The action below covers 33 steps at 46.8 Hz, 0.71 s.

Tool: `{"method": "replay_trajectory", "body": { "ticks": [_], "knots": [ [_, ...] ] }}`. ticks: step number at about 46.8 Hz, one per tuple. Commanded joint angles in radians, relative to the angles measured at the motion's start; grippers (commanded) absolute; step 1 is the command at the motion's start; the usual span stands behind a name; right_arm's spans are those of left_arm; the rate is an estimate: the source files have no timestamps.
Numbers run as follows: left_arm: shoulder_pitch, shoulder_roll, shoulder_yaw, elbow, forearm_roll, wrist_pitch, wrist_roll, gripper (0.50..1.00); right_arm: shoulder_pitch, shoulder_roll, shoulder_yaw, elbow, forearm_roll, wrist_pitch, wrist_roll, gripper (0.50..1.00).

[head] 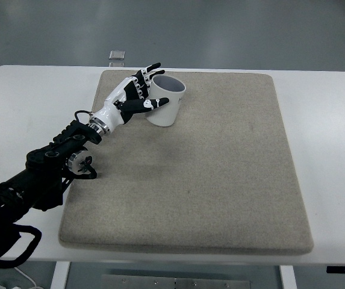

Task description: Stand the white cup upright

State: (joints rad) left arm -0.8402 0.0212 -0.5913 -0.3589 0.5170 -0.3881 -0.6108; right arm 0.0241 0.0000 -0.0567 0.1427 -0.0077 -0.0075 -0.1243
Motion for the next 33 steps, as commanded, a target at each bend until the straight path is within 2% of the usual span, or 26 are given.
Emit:
{"method": "replay_trajectory", "body": {
  "ticks": [1, 16, 33],
  "knots": [
    [0.0, 0.0, -0.001, -0.002, 0.0, 0.0, 0.0, 0.992, -0.001, 0.0, 0.0, 0.0, 0.0, 0.0, 0.0, 0.93],
    [-0.017, 0.0, -0.013, -0.014, -0.003, -0.002, 0.0, 0.992, -0.001, 0.0, 0.0, 0.0, 0.0, -0.002, 0.0, 0.93],
    [-0.077, 0.009, -0.016, -0.026, -0.051, -0.005, 0.0, 0.992, -0.001, 0.0, -0.002, 0.0, 0.0, 0.004, 0.0, 0.93]
  ]
}}
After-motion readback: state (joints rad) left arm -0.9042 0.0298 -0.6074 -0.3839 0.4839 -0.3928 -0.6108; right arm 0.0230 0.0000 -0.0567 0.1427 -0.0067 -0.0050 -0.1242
